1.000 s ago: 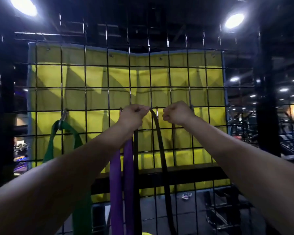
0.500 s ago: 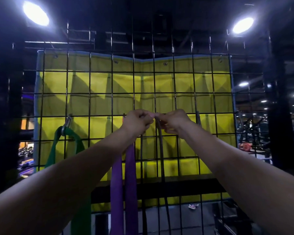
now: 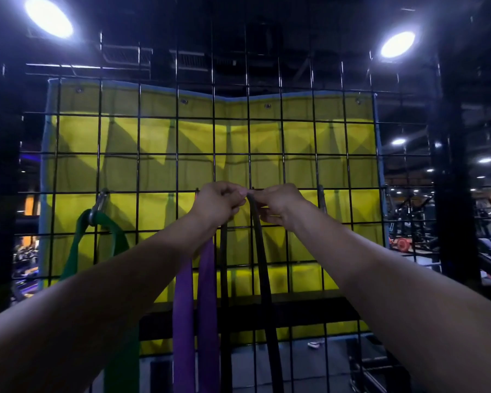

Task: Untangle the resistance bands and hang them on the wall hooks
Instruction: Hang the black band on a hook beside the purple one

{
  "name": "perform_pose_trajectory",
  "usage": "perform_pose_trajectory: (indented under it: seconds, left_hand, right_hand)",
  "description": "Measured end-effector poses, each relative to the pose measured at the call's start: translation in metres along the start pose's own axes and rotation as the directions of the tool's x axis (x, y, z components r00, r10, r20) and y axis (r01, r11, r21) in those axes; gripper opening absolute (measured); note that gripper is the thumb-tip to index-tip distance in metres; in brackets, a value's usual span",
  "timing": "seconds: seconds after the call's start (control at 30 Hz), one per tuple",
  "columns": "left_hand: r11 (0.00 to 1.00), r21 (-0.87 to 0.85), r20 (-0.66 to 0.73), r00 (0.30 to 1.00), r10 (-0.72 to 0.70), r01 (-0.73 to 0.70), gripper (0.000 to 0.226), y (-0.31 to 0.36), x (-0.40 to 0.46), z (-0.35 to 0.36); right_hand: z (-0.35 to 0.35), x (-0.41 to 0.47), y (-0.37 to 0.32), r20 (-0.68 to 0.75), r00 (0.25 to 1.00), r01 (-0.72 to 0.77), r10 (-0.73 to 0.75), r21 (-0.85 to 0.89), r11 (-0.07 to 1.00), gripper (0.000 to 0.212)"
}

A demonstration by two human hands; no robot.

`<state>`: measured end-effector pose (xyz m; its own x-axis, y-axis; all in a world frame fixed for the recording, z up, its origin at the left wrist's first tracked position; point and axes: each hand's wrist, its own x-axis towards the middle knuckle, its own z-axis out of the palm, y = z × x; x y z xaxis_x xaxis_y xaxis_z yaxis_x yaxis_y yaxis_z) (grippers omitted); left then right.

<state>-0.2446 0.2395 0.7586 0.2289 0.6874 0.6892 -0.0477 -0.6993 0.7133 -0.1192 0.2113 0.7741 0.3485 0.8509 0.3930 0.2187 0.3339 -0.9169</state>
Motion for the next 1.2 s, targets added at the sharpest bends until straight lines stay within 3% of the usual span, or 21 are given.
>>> perform_pose_trajectory:
  seconds: [0.13,0.3,0.37,0.77,0.97,1.2]
  left_hand:
    - [0.997,-0.064,-0.015,0.999,-0.038,0.037,0.011,0.0,0.005,0.003]
    - [0.969,-0.222,-0.026,0.993,-0.116,0.107,0.014,0.001,0.003,0.004]
    - [0.952,-0.284,-0.029,0.991,-0.13,0.116,0.014,0.001,0.001,0.005]
    - [0.922,-0.383,-0.089,0.991,-0.104,0.062,0.012,0.003,0.006,0.011]
    - [0.818,-0.571,-0.055,0.992,-0.116,0.064,0.008,0.007,0.006,0.012]
    - [0.898,-0.432,-0.086,0.988,-0.128,0.078,0.012,0.003,0.01,0.017]
  right_hand:
    - [-0.002,0.001,-0.006,0.053,0.994,-0.099,0.093,0.123,0.988,0.039]
    - [-0.005,0.004,-0.01,0.155,0.97,-0.217,0.188,0.193,0.957,0.02]
    - [-0.004,0.005,-0.01,0.139,0.976,-0.195,0.17,0.193,0.962,0.012]
    - [-0.006,0.008,-0.003,-0.035,0.998,-0.059,0.061,0.08,0.995,0.02]
    - [-0.001,0.014,-0.002,-0.103,0.992,-0.063,0.067,0.038,0.997,0.019]
    - [-0.007,0.003,-0.005,-0.008,0.995,-0.096,0.099,0.171,0.981,0.018]
